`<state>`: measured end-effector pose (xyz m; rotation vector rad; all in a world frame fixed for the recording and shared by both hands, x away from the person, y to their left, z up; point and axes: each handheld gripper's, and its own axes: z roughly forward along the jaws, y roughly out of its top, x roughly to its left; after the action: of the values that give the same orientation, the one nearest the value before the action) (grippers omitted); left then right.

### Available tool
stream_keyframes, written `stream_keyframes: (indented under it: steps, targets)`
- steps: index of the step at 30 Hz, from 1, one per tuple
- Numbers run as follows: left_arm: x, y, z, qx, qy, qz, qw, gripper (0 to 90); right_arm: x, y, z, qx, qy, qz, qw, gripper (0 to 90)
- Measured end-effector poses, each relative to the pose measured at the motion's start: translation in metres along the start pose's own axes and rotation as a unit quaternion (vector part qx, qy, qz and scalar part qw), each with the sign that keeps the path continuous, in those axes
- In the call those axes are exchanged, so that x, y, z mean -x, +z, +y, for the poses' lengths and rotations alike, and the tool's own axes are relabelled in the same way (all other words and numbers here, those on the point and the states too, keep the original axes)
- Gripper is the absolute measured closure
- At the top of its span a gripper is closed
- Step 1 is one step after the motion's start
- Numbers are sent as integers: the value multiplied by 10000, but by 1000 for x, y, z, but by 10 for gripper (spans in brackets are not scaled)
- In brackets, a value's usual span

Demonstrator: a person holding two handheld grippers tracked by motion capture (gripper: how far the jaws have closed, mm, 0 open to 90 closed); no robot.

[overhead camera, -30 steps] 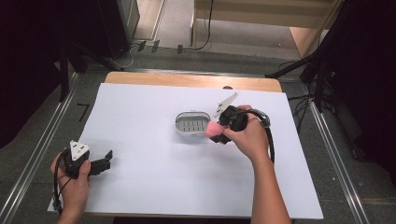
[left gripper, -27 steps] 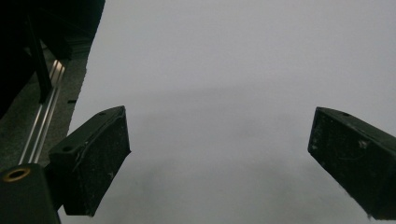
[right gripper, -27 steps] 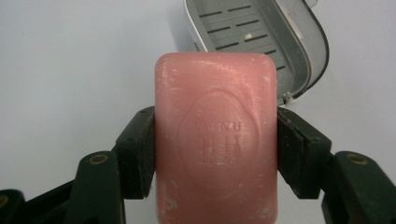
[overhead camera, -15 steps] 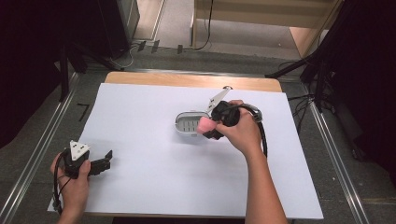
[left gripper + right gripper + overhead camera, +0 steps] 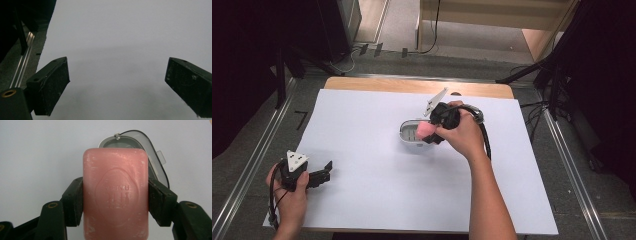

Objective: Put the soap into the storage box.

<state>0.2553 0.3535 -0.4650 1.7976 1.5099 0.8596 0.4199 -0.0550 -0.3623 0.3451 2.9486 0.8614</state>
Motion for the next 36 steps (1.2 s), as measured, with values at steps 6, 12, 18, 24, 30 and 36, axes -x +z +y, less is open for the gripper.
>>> stream_keyframes:
  steps: [6, 12, 18, 24, 30, 36]
  targets:
    - [0, 0, 0, 10, 9, 3, 10000, 60, 3, 5, 6, -17, -114, -12, 9999, 389]
    - [0, 0, 0, 5, 0, -11, 10000, 60, 5, 12, 13, -66, -162, 104, 9998, 389]
    - [0, 0, 0, 12, 5, -2, 10000, 60, 8, 18, 19, -144, -219, 169, 9995, 389]
    - [0, 0, 0, -1, -2, -4, 10000, 60, 14, 24, 19, -157, -272, 219, 9993, 389]
    - [0, 0, 0, 0, -2, -4, 10000, 60, 18, 29, 21, -172, -316, 231, 9991, 388]
    - [0, 0, 0, 3, -5, -14, 10000, 60, 19, 34, 25, -290, -545, 216, 9979, 389]
